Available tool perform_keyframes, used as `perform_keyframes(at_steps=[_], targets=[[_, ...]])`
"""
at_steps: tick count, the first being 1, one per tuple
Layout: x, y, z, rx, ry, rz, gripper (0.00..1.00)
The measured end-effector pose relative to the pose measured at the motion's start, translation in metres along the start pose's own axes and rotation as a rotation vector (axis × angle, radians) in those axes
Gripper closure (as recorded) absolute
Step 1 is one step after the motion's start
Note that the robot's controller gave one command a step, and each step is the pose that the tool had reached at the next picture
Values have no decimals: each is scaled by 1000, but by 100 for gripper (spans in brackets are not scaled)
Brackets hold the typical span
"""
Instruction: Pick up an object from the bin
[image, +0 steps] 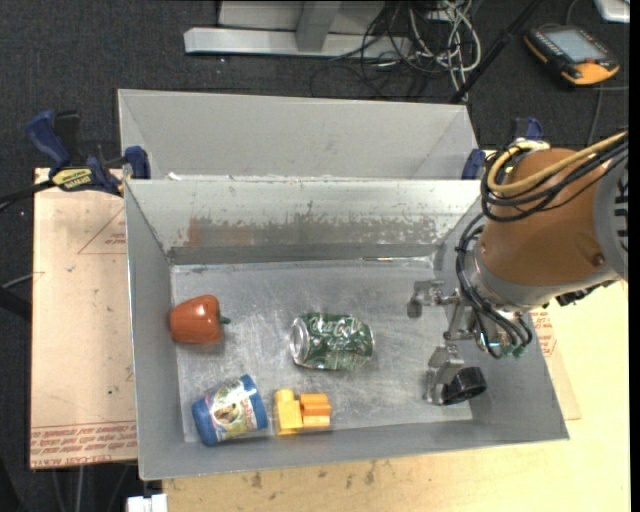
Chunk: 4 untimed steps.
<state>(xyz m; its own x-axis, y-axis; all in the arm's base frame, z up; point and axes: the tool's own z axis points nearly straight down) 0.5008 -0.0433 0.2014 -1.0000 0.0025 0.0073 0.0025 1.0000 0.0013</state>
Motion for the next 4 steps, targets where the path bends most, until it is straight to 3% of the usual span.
perform_keyframes(at_steps=[1,2,3,4], targets=[[-2,0,-4,1,-7,-2,0],[-2,31,32,1,-14,64,0],[-26,38,78,0,-11,-45,0],[-35,56,90,2,-9,-216,0]])
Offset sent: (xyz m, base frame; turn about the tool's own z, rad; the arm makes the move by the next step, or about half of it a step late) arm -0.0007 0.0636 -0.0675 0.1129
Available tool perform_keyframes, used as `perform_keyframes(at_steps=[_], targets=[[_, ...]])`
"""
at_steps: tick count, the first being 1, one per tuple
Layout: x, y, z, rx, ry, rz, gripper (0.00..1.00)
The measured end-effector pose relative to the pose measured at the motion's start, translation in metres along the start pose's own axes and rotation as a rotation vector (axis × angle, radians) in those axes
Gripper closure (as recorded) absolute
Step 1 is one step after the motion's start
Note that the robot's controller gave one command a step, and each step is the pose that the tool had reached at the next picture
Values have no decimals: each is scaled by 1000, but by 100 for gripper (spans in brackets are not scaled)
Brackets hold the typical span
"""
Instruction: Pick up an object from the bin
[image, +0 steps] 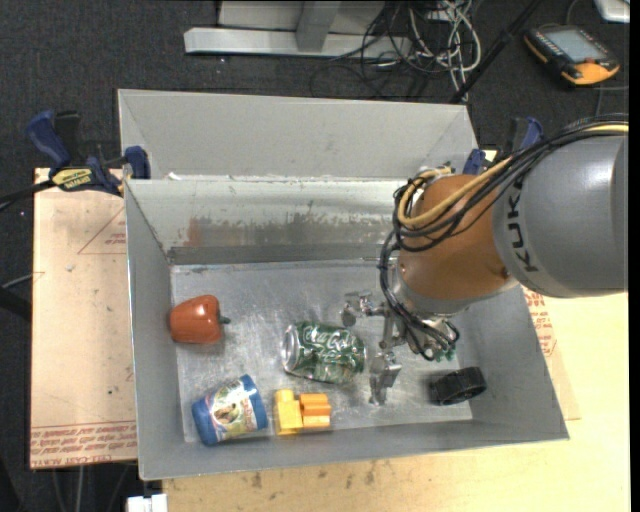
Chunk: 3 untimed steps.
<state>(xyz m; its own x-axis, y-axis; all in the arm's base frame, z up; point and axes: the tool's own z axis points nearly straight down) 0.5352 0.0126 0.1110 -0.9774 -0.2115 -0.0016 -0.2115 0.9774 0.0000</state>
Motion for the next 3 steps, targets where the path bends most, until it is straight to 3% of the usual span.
perform_keyframes(at_steps=[1,2,3], targets=[[-11,17,12,-1,-1,160,0],[-91,22,31,-2,-2,17,100],[-91,22,31,-2,-2,17,100]])
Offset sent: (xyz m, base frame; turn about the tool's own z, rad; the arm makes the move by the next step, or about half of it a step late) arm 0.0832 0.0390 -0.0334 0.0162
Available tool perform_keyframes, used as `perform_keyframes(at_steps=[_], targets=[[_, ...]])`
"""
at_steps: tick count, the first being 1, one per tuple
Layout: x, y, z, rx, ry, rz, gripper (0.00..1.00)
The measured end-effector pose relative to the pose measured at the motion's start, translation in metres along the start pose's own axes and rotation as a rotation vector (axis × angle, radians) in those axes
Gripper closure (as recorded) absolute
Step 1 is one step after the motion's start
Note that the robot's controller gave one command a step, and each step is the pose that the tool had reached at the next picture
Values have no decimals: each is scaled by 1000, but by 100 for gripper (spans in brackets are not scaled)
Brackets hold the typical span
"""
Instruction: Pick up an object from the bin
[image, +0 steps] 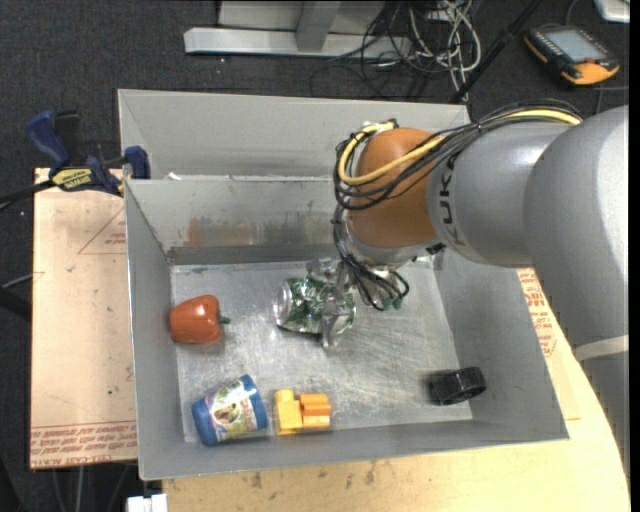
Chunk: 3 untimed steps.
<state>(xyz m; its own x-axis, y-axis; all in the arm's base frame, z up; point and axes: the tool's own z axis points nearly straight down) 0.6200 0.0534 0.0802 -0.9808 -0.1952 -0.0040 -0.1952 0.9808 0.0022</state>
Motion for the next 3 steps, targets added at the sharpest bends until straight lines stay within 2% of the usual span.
perform_keyframes(at_steps=[1,2,3], targets=[[-11,-4,-105,2,0,8,100],[-11,-4,-105,2,0,8,100],[-16,-9,-143,1,6,11,100]])
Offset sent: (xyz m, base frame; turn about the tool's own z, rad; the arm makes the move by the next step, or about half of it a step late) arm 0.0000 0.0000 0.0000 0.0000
